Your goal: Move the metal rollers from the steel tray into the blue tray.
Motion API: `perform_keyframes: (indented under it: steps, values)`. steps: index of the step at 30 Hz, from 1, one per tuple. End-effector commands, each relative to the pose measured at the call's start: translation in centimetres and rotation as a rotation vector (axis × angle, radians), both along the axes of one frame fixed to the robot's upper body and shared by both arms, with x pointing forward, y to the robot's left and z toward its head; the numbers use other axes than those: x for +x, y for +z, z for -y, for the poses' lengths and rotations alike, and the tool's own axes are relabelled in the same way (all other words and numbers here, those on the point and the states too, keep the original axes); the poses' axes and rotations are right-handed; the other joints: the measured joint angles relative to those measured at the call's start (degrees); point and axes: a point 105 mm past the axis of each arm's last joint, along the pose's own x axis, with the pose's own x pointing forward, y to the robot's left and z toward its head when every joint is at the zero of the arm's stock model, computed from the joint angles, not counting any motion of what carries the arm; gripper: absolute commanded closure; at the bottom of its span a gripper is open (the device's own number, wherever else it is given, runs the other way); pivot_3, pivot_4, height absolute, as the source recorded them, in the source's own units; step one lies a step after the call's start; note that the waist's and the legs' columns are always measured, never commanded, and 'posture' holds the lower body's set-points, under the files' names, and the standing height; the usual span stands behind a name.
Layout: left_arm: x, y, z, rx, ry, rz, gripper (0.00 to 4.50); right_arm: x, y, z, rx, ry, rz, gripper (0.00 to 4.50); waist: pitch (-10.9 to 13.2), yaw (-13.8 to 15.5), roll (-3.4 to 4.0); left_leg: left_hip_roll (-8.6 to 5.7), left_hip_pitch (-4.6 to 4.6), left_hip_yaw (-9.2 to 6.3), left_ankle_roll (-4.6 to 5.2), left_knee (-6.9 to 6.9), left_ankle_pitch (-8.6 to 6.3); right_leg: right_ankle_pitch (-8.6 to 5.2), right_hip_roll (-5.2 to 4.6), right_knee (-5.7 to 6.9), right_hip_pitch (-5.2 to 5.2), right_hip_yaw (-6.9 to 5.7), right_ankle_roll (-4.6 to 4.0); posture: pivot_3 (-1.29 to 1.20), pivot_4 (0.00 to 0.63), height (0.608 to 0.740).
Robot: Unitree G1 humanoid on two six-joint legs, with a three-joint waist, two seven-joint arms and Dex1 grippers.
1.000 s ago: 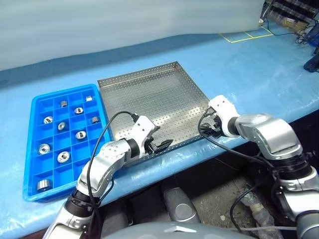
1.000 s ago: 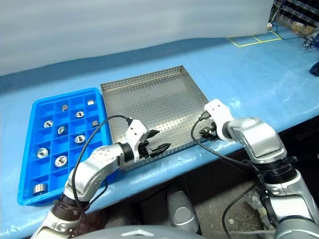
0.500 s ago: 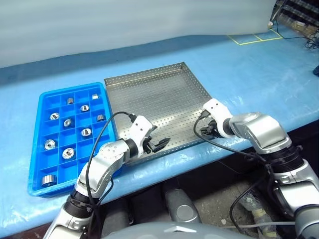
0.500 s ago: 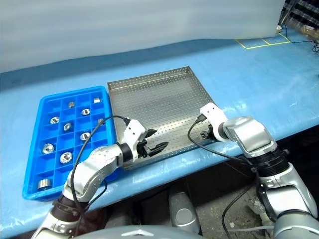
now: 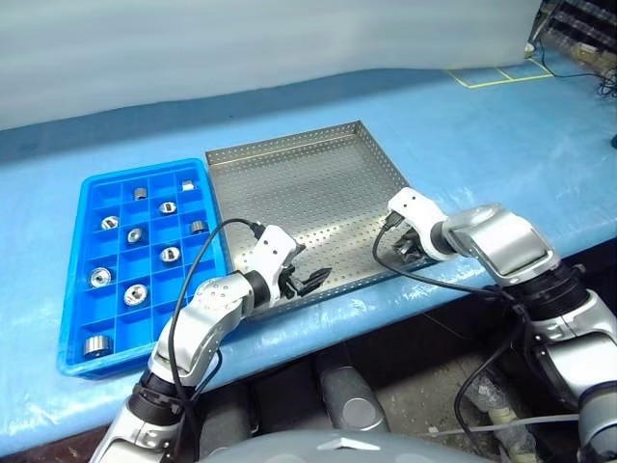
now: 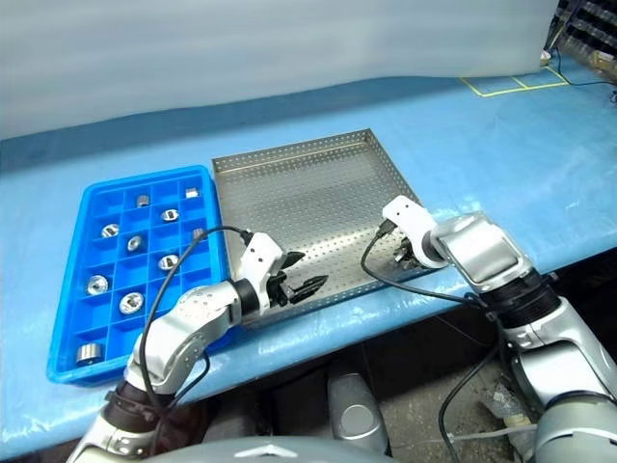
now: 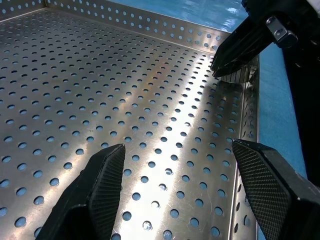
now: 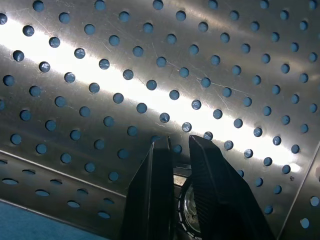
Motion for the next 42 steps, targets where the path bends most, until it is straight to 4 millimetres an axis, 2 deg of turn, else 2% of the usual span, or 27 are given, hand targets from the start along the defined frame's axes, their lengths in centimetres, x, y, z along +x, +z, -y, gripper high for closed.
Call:
perform_keyframes:
  steps: [1, 4, 7, 10, 14, 20, 26, 29, 30, 34, 36, 39, 42]
  values:
    - [0.0, 0.6, 0.5, -0.020, -0.007, 0.026, 0.75, 1.1, 2.6, 0.6, -0.051, 0.052, 0.079, 3.92, 0.0, -0.1, 0.02, -0.01, 0.00, 0.01, 0.00, 0.00, 0.00, 0.01, -0.01, 0.00, 0.00, 0.01, 0.01, -0.34, 0.150, 0.740]
    - [-0.2, 0.5, 0.8, -0.032, -0.010, 0.021, 0.75, 1.3, 2.7, 1.8, -0.146, 0.097, 0.071, 3.92, 0.0, -0.1, 0.01, -0.01, 0.01, 0.00, 0.01, 0.01, 0.00, 0.00, -0.01, 0.00, 0.00, 0.00, 0.01, -0.33, 0.150, 0.740]
    - [-0.4, 0.3, 1.0, -0.047, -0.001, 0.005, 0.75, 0.6, 2.0, 1.9, -0.160, 0.108, 0.023, 3.29, 0.0, -0.1, 0.02, 0.00, 0.00, 0.00, 0.01, -0.01, -0.01, 0.00, -0.01, -0.01, -0.02, 0.00, 0.00, -0.33, 0.150, 0.740]
    - [-0.7, 0.0, 1.2, -0.057, -0.006, -0.007, 0.75, 0.4, 1.4, 1.9, -0.120, 0.045, -0.030, 2.36, 0.0, -0.2, 0.02, 0.00, 0.02, 0.02, 0.02, -0.01, -0.01, 0.00, -0.01, 0.01, -0.03, 0.01, 0.00, -0.33, 0.150, 0.740]
    - [-0.7, -0.3, 1.1, -0.057, 0.009, -0.018, 0.75, 0.7, 1.4, 2.0, -0.050, -0.037, -0.078, 2.36, 0.0, -0.2, 0.02, 0.01, 0.05, 0.02, 0.02, 0.08, -0.01, 0.01, -0.01, 0.04, 0.03, 0.02, 0.01, -0.32, 0.150, 0.740]
    - [-0.9, -0.7, 0.9, -0.044, 0.028, -0.028, 0.75, 0.6, 0.6, 3.4, -0.040, -0.121, -0.138, 2.36, 0.0, 0.0, 0.03, -0.04, 0.03, 0.02, 0.03, 0.12, -0.02, 0.04, -0.07, 0.02, 0.06, 0.04, 0.06, -0.30, 0.150, 0.740]
    - [-1.1, -0.9, 0.8, -0.041, 0.037, -0.037, 0.75, -0.3, -0.6, 2.7, 0.015, -0.136, -0.202, 2.36, 0.0, 0.4, 0.03, -0.02, 0.04, 0.01, 0.04, 0.09, -0.02, 0.04, -0.01, 0.03, 0.05, 0.04, 0.06, -0.30, 0.150, 0.740]
    - [-0.9, -0.8, 0.7, -0.034, 0.039, -0.031, 0.75, -0.2, -0.3, 1.8, 0.059, -0.125, -0.186, 2.89, 0.0, 0.5, 0.01, -0.02, 0.04, 0.01, 0.04, 0.12, -0.02, 0.04, -0.02, 0.03, 0.07, 0.04, 0.06, -0.30, 0.150, 0.740]
    - [-0.8, -0.8, 0.5, -0.031, 0.043, -0.028, 0.75, 0.0, 0.1, 1.5, 0.070, -0.121, -0.161, 3.15, 0.0, 0.4, 0.01, -0.02, 0.06, 0.01, 0.04, 0.12, -0.03, 0.04, -0.02, 0.02, 0.08, 0.04, 0.06, -0.30, 0.150, 0.740]
    - [-0.3, -0.1, -0.3, -0.031, 0.077, 0.004, 0.75, 1.0, 3.0, -0.8, 0.167, -0.087, -0.029, 3.17, 0.0, 0.2, 0.06, -0.02, 0.06, 0.04, 0.04, 0.12, -0.02, 0.05, 0.00, 0.06, 0.03, 0.05, 0.07, -0.30, 0.150, 0.740]
    - [0.2, 1.0, -1.1, -0.050, 0.112, 0.042, 0.75, 0.9, 5.1, -3.2, 0.266, -0.041, 0.045, 3.17, 0.0, 0.3, 0.11, -0.03, 0.04, 0.06, 0.04, 0.11, -0.02, 0.06, 0.02, 0.09, -0.01, 0.08, 0.08, -0.29, 0.150, 0.740]
    - [0.8, 4.2, -3.3, -0.076, 0.165, 0.143, 0.75, -1.1, 7.3, -7.9, 0.411, 0.106, 0.134, 3.17, 0.0, 0.6, 0.12, 0.00, -0.01, 0.02, 0.05, 0.10, -0.02, 0.08, 0.10, 0.13, -0.06, 0.08, 0.13, -0.28, 0.150, 0.740]
    - [0.9, 7.0, -6.3, -0.058, 0.225, 0.231, 0.75, -3.4, 7.2, -12.0, 0.538, 0.214, 0.144, 3.17, 0.0, 1.3, 0.12, 0.09, -0.04, -0.10, 0.04, 0.07, -0.03, 0.13, 0.25, 0.14, -0.06, 0.05, 0.20, -0.26, 0.150, 0.740]
